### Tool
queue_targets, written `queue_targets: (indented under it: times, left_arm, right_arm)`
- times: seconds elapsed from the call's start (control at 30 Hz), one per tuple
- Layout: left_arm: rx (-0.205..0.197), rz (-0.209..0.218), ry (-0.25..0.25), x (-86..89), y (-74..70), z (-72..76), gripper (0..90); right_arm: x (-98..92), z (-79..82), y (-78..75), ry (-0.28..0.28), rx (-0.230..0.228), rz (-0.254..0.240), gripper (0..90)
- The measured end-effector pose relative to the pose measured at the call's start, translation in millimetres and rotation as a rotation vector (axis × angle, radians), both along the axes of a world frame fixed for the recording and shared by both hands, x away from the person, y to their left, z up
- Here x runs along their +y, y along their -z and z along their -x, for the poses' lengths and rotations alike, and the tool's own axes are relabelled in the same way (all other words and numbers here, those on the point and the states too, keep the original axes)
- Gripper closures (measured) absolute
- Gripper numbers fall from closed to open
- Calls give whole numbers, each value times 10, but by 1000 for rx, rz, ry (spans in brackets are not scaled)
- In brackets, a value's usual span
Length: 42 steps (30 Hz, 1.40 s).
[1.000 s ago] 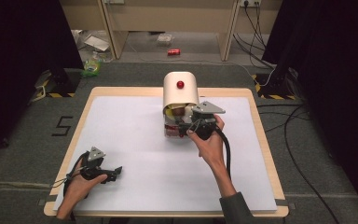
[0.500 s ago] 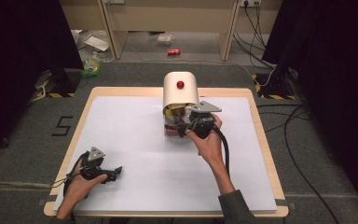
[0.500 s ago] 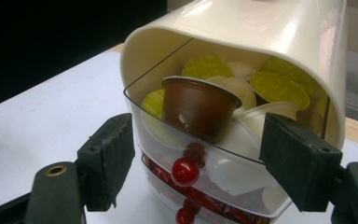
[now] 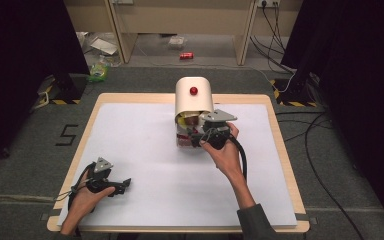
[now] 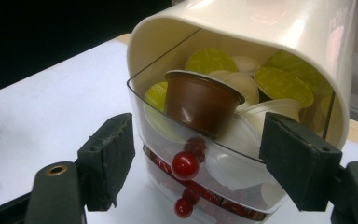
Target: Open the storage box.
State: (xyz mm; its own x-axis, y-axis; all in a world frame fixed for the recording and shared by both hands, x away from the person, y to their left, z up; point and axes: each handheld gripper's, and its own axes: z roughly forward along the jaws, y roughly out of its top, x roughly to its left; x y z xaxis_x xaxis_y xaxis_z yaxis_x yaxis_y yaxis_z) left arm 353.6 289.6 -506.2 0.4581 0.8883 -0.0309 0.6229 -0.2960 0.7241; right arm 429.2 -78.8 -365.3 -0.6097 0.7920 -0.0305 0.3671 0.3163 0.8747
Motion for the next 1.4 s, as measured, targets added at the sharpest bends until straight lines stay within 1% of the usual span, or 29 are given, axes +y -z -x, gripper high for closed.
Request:
queue_targets:
  times: [0.17,0.23,0.37,0.43,0.63,0.77,0.93,1.13,1.4]
  left_arm:
    - [0,0,0,0,0,0,0]
    - [-1,0,0,-1,0,0,0]
    - [0,-1,0,0,0,0,0]
    - [0,-1,0,0,0,0,0]
    - [0,0,0,0,0,0,0]
    - [0,-1,0,0,0,0,0]
    - [0,-1,0,-1,0,0,0]
    - [0,0,0,0,0,0,0]
    - [0,-1,0,-1,0,0,0]
  right_arm:
    - [-2,66,-7,-20,-2,33,267]
    - [-6,102,-13,-27,5,41,267]
    - [-17,144,-11,-38,6,50,268]
    - [-27,164,-2,-40,4,38,268]
    - [-41,222,1,-49,4,41,268]
    - [-56,260,-2,-53,-2,34,268]
    - [-68,293,-9,-65,10,42,271]
    - [-75,324,-13,-75,14,53,271]
    - [-105,404,5,-86,14,43,278]
